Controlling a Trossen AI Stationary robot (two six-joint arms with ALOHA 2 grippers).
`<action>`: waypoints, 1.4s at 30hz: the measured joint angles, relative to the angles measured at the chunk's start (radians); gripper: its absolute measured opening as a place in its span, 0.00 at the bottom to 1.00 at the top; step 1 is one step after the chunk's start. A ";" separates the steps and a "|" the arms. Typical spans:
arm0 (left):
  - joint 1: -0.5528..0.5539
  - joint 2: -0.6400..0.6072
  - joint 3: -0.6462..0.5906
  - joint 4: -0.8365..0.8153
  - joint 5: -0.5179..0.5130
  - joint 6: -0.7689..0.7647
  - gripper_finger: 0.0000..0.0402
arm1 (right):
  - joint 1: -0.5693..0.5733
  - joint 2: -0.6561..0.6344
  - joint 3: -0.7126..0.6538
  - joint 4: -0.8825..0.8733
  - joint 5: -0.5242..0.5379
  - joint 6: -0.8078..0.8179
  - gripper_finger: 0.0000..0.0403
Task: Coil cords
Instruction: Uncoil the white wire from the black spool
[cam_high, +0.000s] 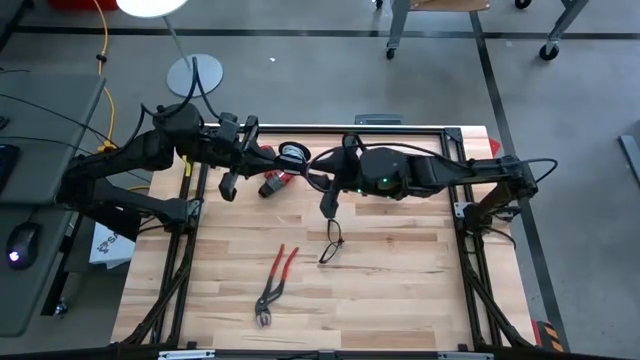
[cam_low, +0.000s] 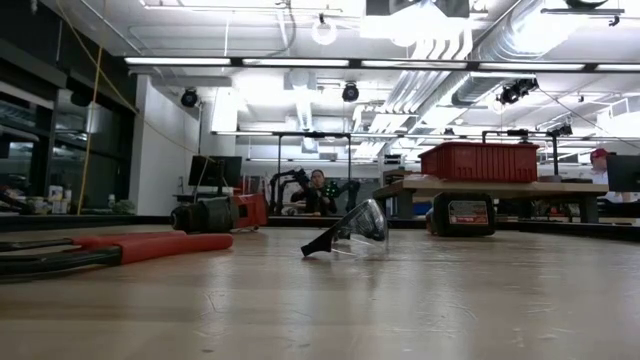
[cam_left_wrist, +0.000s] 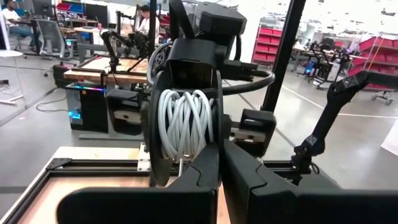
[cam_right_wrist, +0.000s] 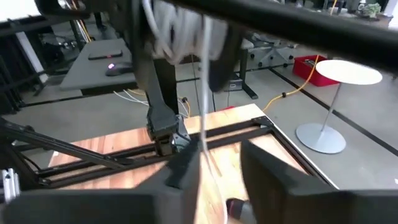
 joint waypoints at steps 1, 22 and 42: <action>0.000 0.000 0.000 0.000 -0.001 0.000 0.00 | 0.000 0.000 0.000 0.010 -0.007 -0.001 0.16; 0.000 0.000 0.000 0.006 -0.003 0.002 0.00 | 0.001 0.000 0.000 0.058 -0.088 0.005 0.03; 0.003 -0.037 0.000 -0.370 -0.235 0.079 0.34 | 0.008 -0.125 0.000 -0.162 -0.062 0.049 0.00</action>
